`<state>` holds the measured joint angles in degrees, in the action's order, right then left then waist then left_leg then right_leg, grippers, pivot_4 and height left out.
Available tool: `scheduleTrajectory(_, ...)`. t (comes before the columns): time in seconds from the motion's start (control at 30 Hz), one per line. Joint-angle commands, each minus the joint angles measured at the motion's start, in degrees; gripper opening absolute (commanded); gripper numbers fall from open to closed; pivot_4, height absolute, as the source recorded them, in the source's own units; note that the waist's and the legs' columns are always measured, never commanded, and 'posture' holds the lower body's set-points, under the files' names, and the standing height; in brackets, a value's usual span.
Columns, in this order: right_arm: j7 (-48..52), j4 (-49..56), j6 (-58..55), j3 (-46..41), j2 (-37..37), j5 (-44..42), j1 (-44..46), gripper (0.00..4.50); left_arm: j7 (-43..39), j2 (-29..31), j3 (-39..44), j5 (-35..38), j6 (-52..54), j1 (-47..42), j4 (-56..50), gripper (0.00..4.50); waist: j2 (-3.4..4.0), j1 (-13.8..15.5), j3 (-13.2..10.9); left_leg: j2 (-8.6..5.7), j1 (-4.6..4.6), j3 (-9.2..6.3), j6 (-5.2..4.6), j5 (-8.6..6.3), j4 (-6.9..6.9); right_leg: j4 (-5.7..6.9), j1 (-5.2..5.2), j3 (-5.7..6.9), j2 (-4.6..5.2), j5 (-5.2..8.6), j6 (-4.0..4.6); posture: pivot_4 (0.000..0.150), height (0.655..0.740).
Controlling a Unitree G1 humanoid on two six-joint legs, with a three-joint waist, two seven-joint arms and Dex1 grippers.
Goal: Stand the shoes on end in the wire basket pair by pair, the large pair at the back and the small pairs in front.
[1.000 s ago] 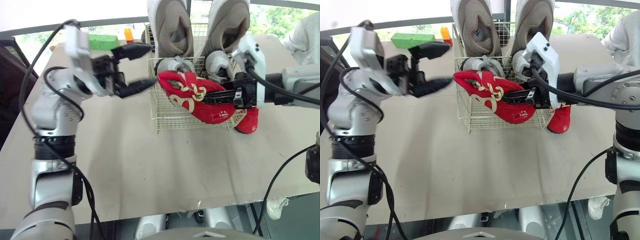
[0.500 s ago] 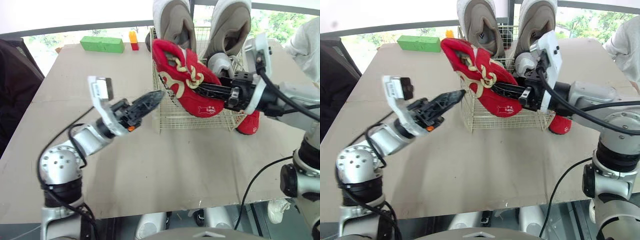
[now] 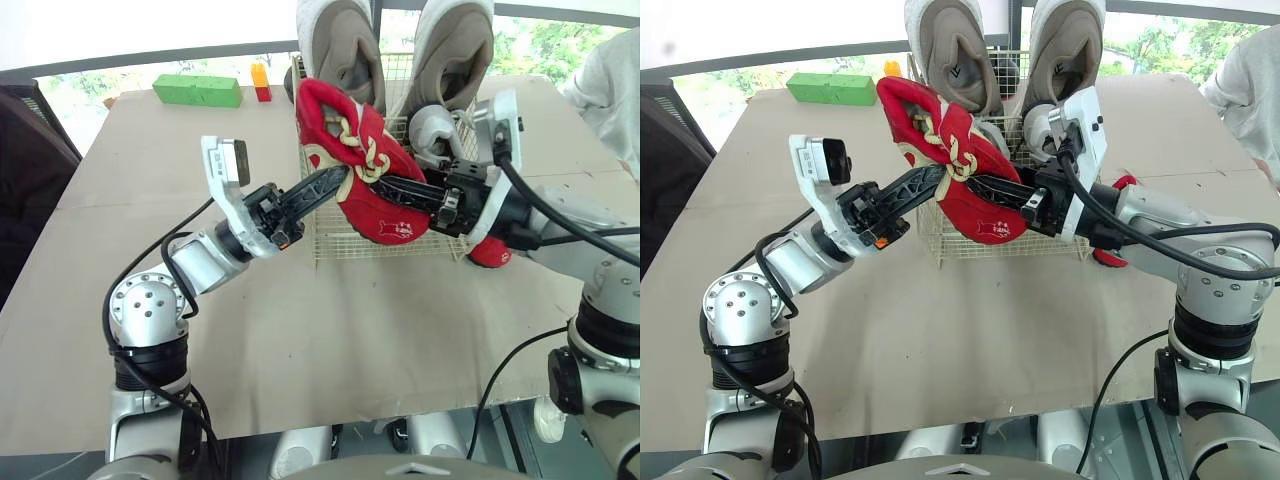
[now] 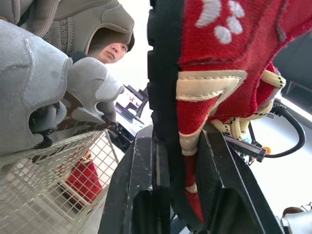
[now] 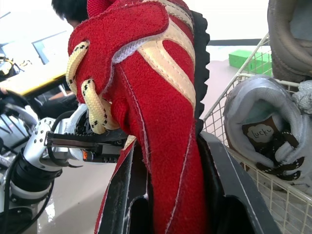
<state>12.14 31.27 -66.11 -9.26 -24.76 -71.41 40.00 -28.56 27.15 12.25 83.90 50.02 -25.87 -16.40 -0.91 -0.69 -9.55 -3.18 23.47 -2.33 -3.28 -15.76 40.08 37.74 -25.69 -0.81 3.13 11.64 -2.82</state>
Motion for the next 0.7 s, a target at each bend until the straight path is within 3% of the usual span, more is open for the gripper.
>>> scheduleTrajectory(0.03, 3.10, 8.01, 4.55, 1.17, -2.21, 1.01, -2.48, 2.22, -6.38, 4.17, 1.91, -5.44, -2.70, -2.61, 0.08, 0.42, 0.04, 0.00, -0.02, 0.00, 0.00, 0.00, 0.00, 0.00, 0.00, 0.00, 0.00, 0.00, 0.00, 0.00, 0.00, 0.150, 0.7400)
scheduleTrajectory(0.17, 8.41, 16.16, 12.94, 0.13, -9.07, 12.16, -11.80, 4.23, -16.41, 11.27, 2.54, -14.09, -6.41, -7.39, 2.49, 0.42, 0.03, 0.25, -0.02, 0.00, 0.00, 0.02, 0.00, 0.00, -0.10, -0.10, -0.02, 0.04, -0.15, 0.01, 0.00, 0.150, 0.7400)
scheduleTrajectory(0.2, 10.16, 17.66, 14.88, -1.23, -10.79, 13.88, -15.23, 4.43, -18.52, 13.01, 2.16, -16.46, -7.30, -8.78, 3.49, 0.42, 0.02, 0.45, -0.02, -0.01, 0.01, 0.03, 0.00, 0.00, -0.10, -0.12, 0.00, 0.06, -0.15, 0.01, -0.01, 0.150, 0.7400)
scheduleTrajectory(0.27, 12.63, 18.82, 17.01, -3.64, -13.61, 14.69, -20.64, 4.43, -22.51, 15.64, 0.84, -20.81, -8.99, -10.32, 4.90, 0.42, 0.02, 0.61, -0.02, -0.03, 0.02, 0.03, -0.02, -0.01, -0.09, -0.19, 0.05, 0.09, -0.23, 0.01, -0.01, 0.150, 0.7400)
scheduleTrajectory(0.33, 15.02, 19.46, 19.15, -7.61, -16.44, 15.66, -25.87, 4.43, -30.06, 18.63, -3.25, -30.91, -16.97, -10.12, 6.27, 0.42, 0.02, 0.63, -0.02, -0.02, -0.06, 0.25, -0.11, -0.06, -0.10, -0.21, 0.08, 0.02, -0.14, 0.02, -0.01, 0.150, 0.7400)
scheduleTrajectory(0.4, 17.12, 19.93, 20.90, -10.50, -18.61, 16.54, -30.29, 4.43, -32.89, 19.09, -5.78, -36.48, -20.72, -10.33, 8.03, 0.42, 0.04, 0.64, -0.03, -0.01, -0.17, 0.38, -0.18, -0.10, -0.13, -0.29, 0.20, -0.08, -0.05, 0.02, -0.01, 0.150, 0.7400)
scheduleTrajectory(0.57, 19.11, 19.73, 23.60, -13.26, -21.42, 18.03, -35.41, 4.43, -35.96, 13.59, -12.42, -49.55, -34.34, -11.42, 12.51, 0.42, 0.01, 1.00, -0.04, 0.11, -0.83, 0.33, -0.44, -0.25, -0.67, -0.95, 0.87, -0.17, -0.02, 0.01, 0.01, 0.150, 0.7400)
scheduleTrajectory(0.7, 19.23, 20.51, 24.31, -14.02, -22.61, 18.88, -38.42, 4.43, -36.90, 10.23, -12.86, -53.54, -39.96, -12.62, 15.85, 0.42, 0.01, 1.35, -0.05, 0.16, -0.80, 0.30, -0.25, -0.14, -0.76, -0.99, 0.83, -0.17, -0.01, 0.01, 0.00, 0.150, 0.7400)
